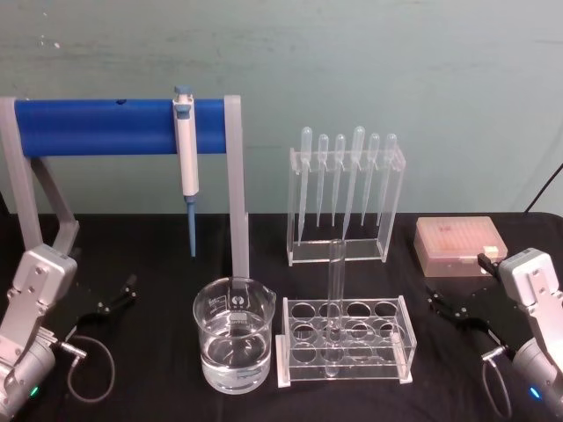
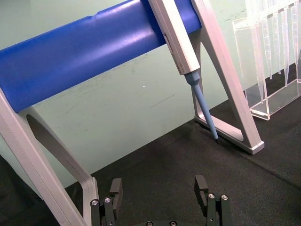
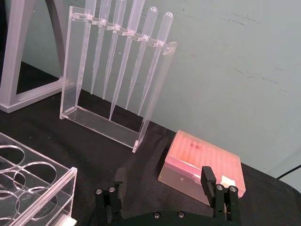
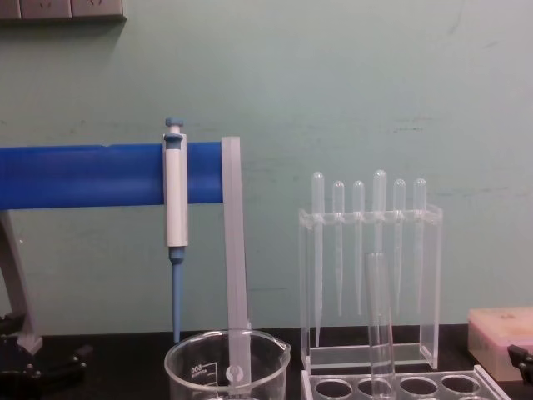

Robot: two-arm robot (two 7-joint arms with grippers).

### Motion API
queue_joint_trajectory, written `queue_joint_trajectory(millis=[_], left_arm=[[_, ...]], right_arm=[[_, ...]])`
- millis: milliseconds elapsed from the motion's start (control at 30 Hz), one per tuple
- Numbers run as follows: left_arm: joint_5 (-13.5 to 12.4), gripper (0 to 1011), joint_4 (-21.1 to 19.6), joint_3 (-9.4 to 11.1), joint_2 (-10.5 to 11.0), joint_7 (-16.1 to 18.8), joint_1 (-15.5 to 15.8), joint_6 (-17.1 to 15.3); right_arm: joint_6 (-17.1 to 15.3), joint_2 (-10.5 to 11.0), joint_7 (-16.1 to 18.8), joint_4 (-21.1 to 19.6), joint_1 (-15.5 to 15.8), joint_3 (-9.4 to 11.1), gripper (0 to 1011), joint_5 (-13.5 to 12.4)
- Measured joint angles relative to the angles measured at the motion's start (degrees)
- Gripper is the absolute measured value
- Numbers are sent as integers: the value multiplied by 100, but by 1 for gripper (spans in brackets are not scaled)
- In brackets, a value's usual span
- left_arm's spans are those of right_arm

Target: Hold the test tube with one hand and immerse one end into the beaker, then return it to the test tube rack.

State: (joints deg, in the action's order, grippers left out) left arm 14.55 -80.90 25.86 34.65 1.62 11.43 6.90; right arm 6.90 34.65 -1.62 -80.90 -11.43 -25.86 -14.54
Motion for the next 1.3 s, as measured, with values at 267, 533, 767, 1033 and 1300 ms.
queue_joint_trajectory(millis=[267,533,767,1033,1300], left_arm=[[0,1000,0,0,0,0,0,0],[0,1000,0,0,0,0,0,0],[0,1000,0,0,0,0,0,0],[0,1000,0,0,0,0,0,0],[0,1000,0,0,0,0,0,0]], right_arm=[[0,0,0,0,0,0,1003,0],[0,0,0,0,0,0,1003,0],[0,0,0,0,0,0,1003,0],[0,0,0,0,0,0,1003,0],[0,58,6,-167,171,132,1003,-30]])
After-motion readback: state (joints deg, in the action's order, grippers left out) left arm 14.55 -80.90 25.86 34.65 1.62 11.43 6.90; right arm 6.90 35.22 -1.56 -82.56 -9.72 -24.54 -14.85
